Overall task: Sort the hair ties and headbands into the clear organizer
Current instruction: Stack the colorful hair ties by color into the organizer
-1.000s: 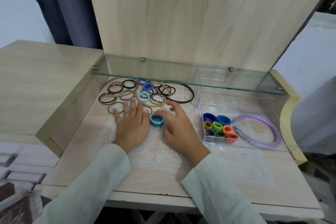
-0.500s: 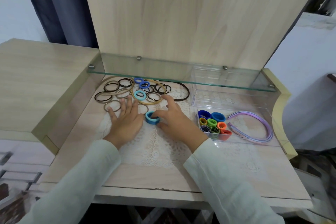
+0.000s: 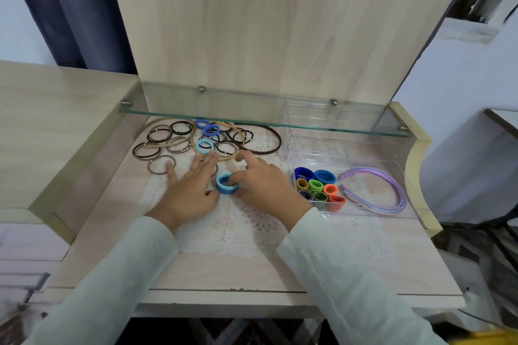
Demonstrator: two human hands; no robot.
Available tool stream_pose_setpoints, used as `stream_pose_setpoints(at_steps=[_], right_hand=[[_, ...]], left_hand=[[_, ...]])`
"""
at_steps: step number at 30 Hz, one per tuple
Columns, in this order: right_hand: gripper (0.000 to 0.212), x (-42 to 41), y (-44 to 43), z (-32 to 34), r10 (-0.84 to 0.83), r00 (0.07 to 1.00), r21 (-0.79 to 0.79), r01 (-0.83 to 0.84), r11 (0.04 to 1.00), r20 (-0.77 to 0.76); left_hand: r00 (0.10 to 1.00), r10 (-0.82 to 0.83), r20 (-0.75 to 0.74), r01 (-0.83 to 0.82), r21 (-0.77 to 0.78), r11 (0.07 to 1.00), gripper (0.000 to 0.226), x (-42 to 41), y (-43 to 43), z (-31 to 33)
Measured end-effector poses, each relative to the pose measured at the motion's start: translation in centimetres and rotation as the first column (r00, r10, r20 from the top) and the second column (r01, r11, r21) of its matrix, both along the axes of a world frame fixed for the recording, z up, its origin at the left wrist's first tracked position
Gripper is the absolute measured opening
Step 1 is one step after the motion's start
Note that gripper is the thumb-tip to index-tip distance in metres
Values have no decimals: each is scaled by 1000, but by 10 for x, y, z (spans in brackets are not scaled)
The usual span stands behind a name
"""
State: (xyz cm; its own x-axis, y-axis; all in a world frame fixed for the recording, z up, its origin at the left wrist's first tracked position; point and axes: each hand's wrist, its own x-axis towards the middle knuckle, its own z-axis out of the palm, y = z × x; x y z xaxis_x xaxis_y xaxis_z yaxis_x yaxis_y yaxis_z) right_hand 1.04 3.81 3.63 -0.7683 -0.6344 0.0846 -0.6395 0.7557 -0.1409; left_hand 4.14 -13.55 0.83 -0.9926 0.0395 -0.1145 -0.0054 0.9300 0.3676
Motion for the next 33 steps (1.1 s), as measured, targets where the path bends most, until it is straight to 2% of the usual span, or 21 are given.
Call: stream_pose_setpoints(at_steps=[5, 12, 18, 25, 30, 33], right_hand=[[25, 2, 7, 8, 43, 997, 36, -41, 999, -69], [17, -4, 25, 22, 72, 966, 59, -59, 997, -248], [22, -6, 56, 38, 74, 925, 103, -38, 994, -372], [26, -15, 99, 53, 53, 907, 176, 24, 984, -418], [41, -26, 120, 52, -11, 895, 279, 151, 948, -447], [47, -34, 130, 44, -60, 904, 323, 213, 922, -423]], left_hand=[[995, -85, -45, 91, 162, 983, 80, 10, 16, 6], [990, -50, -132, 82, 246, 966, 69, 12, 34, 21], [983, -76, -167, 128, 332, 935, 61, 10, 62, 38], [968, -102, -230, 177, 335, 926, 66, -7, 102, 37], [947, -138, -291, 234, 324, 917, 65, -25, 118, 27], [910, -161, -383, 272, 255, 928, 64, -34, 119, 14]])
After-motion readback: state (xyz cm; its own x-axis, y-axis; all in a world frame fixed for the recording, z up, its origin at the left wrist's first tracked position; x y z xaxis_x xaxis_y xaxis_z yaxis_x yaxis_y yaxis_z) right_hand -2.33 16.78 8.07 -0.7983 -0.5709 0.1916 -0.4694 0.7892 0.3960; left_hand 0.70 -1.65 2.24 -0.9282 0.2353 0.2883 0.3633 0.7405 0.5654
